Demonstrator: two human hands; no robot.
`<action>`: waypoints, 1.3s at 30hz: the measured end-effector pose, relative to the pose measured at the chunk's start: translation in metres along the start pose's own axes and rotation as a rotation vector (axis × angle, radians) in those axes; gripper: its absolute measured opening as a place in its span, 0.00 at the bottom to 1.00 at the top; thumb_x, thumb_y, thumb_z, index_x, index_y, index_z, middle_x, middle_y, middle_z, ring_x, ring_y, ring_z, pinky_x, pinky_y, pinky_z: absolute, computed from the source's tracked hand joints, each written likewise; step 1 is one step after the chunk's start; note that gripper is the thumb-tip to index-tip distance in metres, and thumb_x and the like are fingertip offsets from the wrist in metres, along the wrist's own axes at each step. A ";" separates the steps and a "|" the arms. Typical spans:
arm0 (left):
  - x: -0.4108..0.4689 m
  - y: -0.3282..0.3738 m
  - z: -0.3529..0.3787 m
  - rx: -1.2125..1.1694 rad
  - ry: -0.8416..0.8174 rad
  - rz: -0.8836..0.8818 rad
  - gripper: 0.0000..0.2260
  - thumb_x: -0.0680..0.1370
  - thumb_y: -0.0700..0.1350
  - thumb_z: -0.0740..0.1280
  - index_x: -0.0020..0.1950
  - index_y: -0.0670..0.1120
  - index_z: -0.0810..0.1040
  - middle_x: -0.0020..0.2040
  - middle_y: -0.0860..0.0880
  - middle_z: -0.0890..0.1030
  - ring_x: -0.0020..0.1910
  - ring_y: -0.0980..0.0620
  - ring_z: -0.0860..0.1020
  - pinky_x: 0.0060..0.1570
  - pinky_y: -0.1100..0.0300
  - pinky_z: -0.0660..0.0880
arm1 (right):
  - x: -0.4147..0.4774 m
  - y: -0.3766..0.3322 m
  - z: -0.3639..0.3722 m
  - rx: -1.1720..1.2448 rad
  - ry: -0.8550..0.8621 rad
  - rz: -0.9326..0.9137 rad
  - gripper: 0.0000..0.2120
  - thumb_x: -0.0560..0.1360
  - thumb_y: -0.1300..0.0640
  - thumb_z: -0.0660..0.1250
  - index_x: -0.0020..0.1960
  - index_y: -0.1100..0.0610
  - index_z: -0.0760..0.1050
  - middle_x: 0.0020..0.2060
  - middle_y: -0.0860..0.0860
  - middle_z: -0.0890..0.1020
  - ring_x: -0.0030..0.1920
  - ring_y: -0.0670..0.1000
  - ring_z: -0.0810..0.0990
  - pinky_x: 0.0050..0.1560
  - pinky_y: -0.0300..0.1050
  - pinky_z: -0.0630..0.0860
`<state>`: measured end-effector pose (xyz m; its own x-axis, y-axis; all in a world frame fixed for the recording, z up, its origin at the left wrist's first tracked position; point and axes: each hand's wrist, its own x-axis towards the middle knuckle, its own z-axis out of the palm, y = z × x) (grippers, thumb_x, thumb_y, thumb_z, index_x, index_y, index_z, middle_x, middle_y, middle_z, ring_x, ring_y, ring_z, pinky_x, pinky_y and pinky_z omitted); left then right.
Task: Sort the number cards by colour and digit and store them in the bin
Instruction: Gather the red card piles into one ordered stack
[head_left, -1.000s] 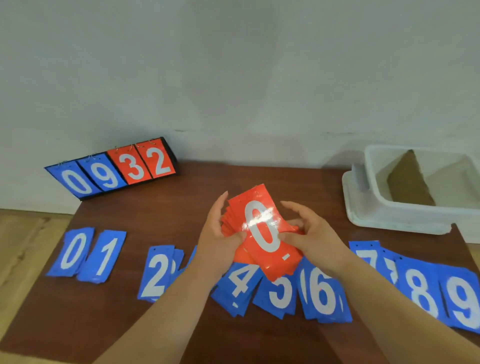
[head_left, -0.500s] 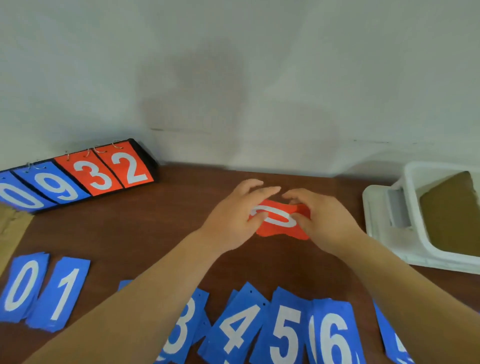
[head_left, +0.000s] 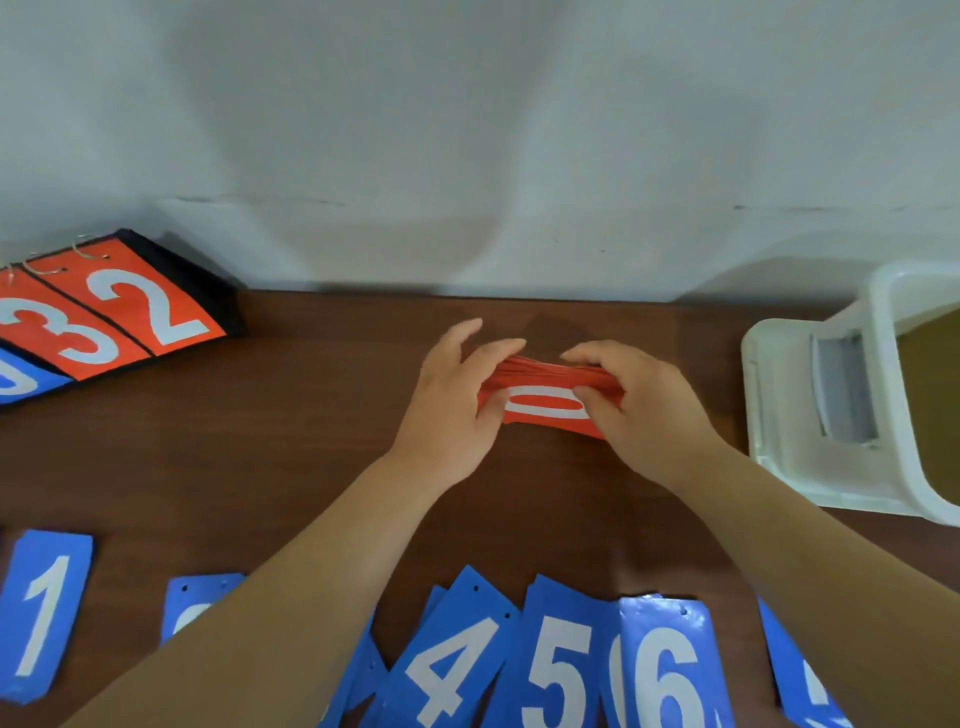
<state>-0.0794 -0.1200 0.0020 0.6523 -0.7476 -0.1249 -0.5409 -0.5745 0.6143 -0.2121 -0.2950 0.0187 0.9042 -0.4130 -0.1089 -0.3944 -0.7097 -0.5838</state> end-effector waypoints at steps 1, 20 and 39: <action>0.003 -0.001 -0.003 -0.044 -0.015 0.007 0.23 0.82 0.43 0.67 0.74 0.60 0.70 0.75 0.55 0.66 0.75 0.57 0.63 0.74 0.59 0.63 | 0.000 0.000 -0.001 0.024 0.013 -0.018 0.17 0.78 0.56 0.70 0.67 0.49 0.77 0.62 0.44 0.81 0.61 0.43 0.77 0.61 0.37 0.71; -0.012 -0.009 0.007 -0.057 0.068 0.077 0.19 0.83 0.41 0.62 0.73 0.54 0.68 0.68 0.52 0.70 0.65 0.58 0.71 0.57 0.74 0.68 | -0.012 0.023 0.022 0.036 0.105 -0.086 0.20 0.82 0.51 0.63 0.73 0.48 0.71 0.61 0.45 0.75 0.59 0.41 0.74 0.54 0.33 0.74; -0.008 -0.006 0.034 -0.162 0.099 0.034 0.14 0.80 0.37 0.67 0.62 0.50 0.68 0.68 0.50 0.65 0.61 0.61 0.70 0.51 0.77 0.70 | -0.013 0.027 0.048 0.058 0.083 -0.071 0.24 0.81 0.57 0.65 0.76 0.52 0.64 0.62 0.50 0.75 0.57 0.38 0.71 0.53 0.25 0.69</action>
<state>-0.0994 -0.1221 -0.0271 0.6883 -0.7248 -0.0299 -0.4762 -0.4825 0.7352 -0.2267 -0.2807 -0.0344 0.9120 -0.4103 -0.0005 -0.3178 -0.7056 -0.6334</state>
